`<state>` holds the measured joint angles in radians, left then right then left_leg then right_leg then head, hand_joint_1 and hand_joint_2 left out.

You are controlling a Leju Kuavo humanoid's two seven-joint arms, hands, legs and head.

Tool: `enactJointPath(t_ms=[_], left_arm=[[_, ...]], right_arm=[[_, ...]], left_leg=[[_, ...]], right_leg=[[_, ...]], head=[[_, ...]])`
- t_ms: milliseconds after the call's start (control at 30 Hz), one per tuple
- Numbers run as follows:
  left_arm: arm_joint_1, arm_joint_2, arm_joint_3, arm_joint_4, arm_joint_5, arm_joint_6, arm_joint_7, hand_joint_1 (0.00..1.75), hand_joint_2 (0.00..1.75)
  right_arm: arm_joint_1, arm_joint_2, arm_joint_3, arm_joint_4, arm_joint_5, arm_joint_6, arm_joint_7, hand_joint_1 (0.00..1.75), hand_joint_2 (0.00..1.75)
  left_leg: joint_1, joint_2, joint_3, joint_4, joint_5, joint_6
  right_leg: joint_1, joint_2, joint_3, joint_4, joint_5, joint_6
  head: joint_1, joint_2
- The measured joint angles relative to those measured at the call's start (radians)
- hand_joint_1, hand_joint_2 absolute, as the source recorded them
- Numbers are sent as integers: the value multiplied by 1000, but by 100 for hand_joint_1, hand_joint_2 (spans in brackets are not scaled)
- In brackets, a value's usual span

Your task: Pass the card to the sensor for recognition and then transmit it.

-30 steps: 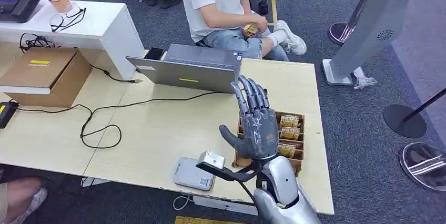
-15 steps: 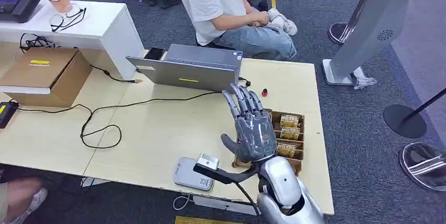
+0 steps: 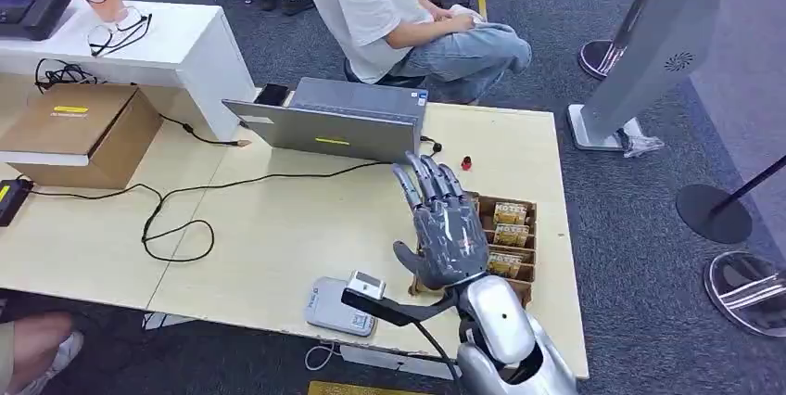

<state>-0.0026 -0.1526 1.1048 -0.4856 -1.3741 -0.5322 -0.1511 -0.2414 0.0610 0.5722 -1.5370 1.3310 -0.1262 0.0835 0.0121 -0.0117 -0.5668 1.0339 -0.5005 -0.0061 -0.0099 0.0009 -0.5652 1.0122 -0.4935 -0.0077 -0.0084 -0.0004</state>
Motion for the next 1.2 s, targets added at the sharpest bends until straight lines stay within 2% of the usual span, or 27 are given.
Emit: enactJointPath(t_ms=[667, 1200], left_arm=[[3, -42, 64, -85, -34, -46, 0, 0, 0], [4, -50, 71, -98, -54, -50, -13, 0, 0]], right_arm=[[-1, -6, 2, 17, -1, 95, 51, 0, 175], [0, -6, -10, 74, -6, 104, 61, 0, 175]], left_leg=[[0, 0, 0, 0, 0, 0], [0, 0, 0, 0, 0, 0]], right_leg=[[0, 0, 0, 0, 0, 0], [0, 0, 0, 0, 0, 0]], head=[[0, 0], [0, 0]])
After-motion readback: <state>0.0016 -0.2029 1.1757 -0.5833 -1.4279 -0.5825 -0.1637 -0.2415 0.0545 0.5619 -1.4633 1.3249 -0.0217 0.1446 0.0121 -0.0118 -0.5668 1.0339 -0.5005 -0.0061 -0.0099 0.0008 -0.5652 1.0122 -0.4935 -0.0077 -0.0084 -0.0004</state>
